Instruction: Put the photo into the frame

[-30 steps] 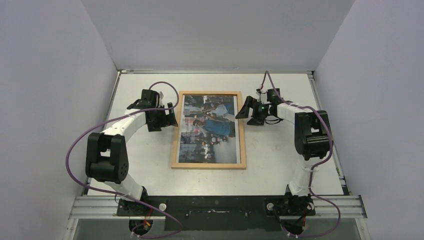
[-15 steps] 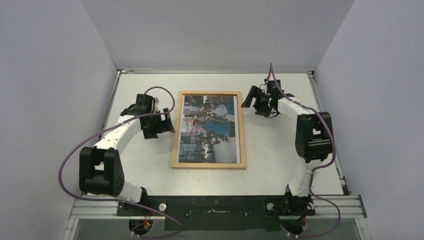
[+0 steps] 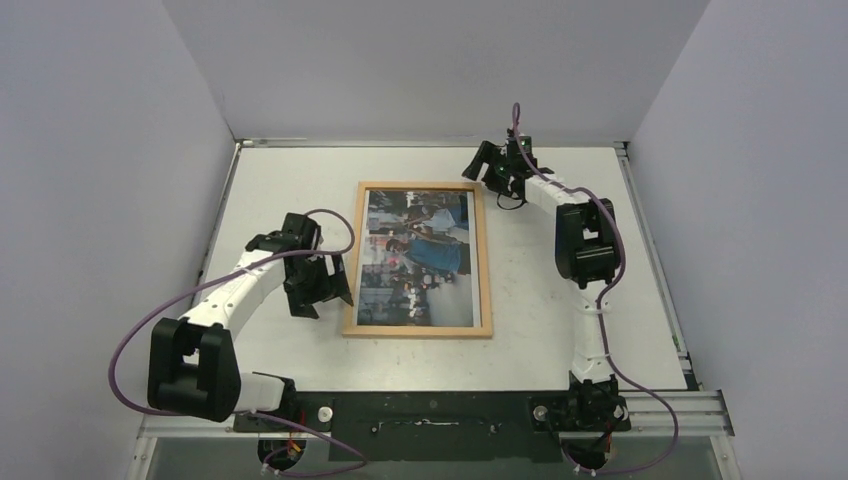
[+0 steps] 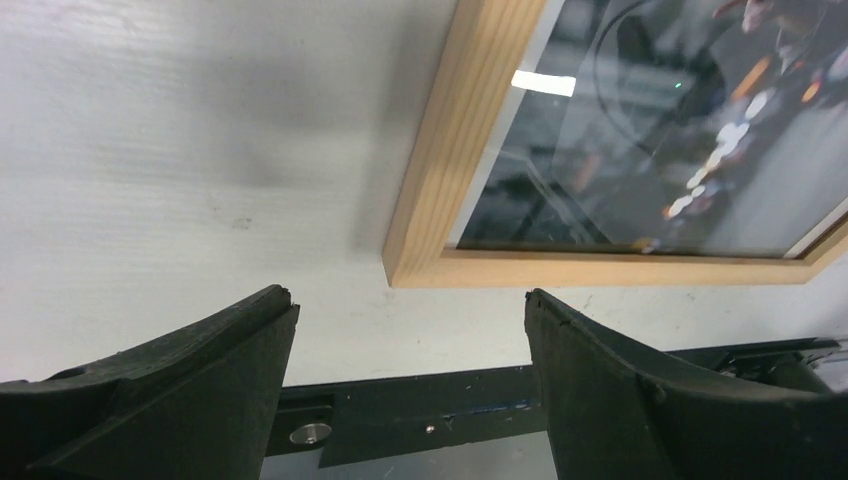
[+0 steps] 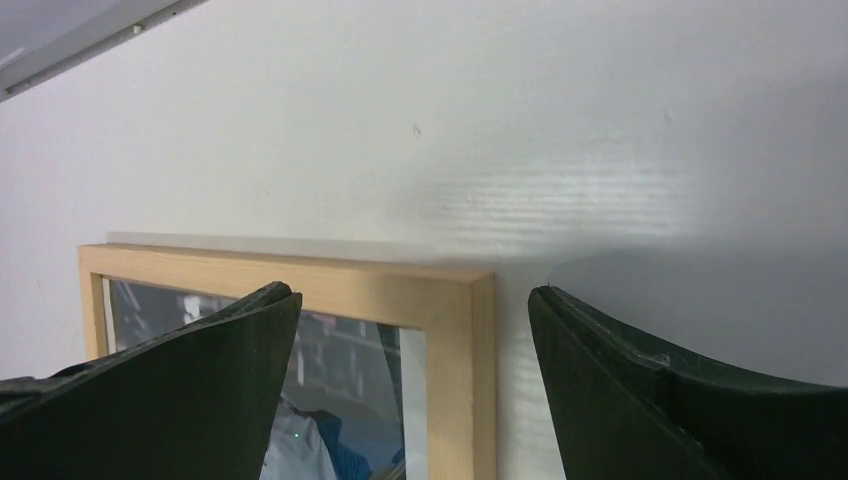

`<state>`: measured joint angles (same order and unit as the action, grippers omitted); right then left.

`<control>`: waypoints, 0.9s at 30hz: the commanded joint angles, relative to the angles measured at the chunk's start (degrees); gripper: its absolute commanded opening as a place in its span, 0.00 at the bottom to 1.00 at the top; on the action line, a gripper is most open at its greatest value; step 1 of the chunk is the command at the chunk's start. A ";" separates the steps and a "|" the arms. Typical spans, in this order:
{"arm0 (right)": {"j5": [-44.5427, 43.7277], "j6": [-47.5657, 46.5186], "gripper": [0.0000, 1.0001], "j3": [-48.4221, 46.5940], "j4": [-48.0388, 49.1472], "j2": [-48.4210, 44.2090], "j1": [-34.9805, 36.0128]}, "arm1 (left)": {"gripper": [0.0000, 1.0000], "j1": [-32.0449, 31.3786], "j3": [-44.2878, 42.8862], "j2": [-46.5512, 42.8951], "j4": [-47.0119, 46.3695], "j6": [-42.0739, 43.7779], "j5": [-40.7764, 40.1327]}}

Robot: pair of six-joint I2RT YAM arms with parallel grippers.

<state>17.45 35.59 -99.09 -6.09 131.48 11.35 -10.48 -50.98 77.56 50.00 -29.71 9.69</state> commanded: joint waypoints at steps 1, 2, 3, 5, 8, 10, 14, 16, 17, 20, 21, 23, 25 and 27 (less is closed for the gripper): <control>3.61 0.44 0.87 -7.85 3.64 5.34 0.17 | 0.79 -3.57 -0.45 -2.50 5.54 -1.72 0.36; 4.77 0.25 0.87 -8.89 3.55 6.49 0.09 | 0.75 -4.58 -0.07 -2.43 5.93 -1.75 0.82; 6.06 0.07 0.87 -9.65 3.47 7.56 0.05 | 0.71 -5.49 0.27 -2.35 6.50 -1.61 1.22; 9.62 -0.43 0.87 -10.78 3.83 9.46 -0.02 | 0.60 -7.75 0.61 -2.00 6.66 -1.02 2.49; 14.07 -2.07 0.87 -11.85 3.61 10.96 -0.07 | 0.51 -9.93 1.35 -1.04 5.33 -0.94 5.74; 15.77 -3.37 0.87 -12.38 2.89 11.41 -0.26 | 0.48 -11.19 2.31 0.08 4.37 -1.18 7.62; 19.42 -4.83 0.87 -13.59 3.38 12.46 -0.60 | 0.48 -13.97 2.83 4.33 3.77 -1.89 8.24; 21.53 -4.85 0.87 -14.53 3.75 13.23 -0.76 | 0.49 -14.78 3.50 7.31 2.56 -2.41 8.35; 22.43 -4.83 0.87 -14.70 4.09 13.36 -0.82 | 0.50 -15.29 3.59 8.56 2.02 -2.45 8.33; 25.33 -5.03 0.87 -14.12 4.60 13.22 -0.91 | 0.52 -16.38 3.97 11.56 -0.01 -3.37 6.27; 25.87 -5.27 0.87 -13.69 4.70 13.00 -0.97 | 0.52 -16.49 4.04 12.39 -0.63 -3.80 5.39; 26.65 -5.67 0.87 -12.55 4.83 12.42 -0.95 | 0.52 -16.59 3.74 12.25 -1.70 -5.09 2.28; 26.90 -6.23 0.87 -11.28 4.64 11.49 -0.98 | 0.52 -16.59 3.41 10.53 -3.12 -6.10 -0.91; 26.93 -6.75 0.86 -9.83 4.58 10.46 -1.03 | 0.52 -16.46 3.41 8.45 -5.68 -7.12 -2.92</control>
<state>40.97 30.61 -111.81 -0.71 143.31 9.96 -26.94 -46.54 89.89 50.65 -34.00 13.04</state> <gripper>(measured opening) 0.867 0.523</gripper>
